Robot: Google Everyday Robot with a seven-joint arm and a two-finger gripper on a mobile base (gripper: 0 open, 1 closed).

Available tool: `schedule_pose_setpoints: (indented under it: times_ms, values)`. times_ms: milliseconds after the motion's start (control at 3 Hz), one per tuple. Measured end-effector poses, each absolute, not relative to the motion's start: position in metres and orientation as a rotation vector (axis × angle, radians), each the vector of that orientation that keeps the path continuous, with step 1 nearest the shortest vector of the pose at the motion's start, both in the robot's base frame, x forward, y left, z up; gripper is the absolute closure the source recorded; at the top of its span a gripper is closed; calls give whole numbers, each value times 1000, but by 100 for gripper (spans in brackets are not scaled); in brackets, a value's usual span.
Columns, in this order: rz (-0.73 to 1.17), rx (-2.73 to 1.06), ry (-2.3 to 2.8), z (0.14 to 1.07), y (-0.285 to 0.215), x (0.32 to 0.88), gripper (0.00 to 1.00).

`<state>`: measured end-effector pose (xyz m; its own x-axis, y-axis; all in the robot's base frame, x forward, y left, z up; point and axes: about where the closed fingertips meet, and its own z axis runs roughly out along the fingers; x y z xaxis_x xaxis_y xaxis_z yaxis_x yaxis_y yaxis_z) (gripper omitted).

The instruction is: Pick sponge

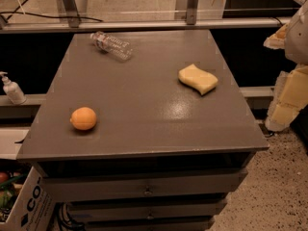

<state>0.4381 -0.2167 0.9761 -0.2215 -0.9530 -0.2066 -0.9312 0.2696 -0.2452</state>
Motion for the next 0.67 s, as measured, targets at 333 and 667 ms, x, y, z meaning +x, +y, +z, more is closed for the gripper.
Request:
schedule_pose_setpoints:
  times_ms: [333,667]
  values:
    - [-98,-1725,2232,976,-217,438,0]
    - [-84,-1707,2217,966,-219,442,0]
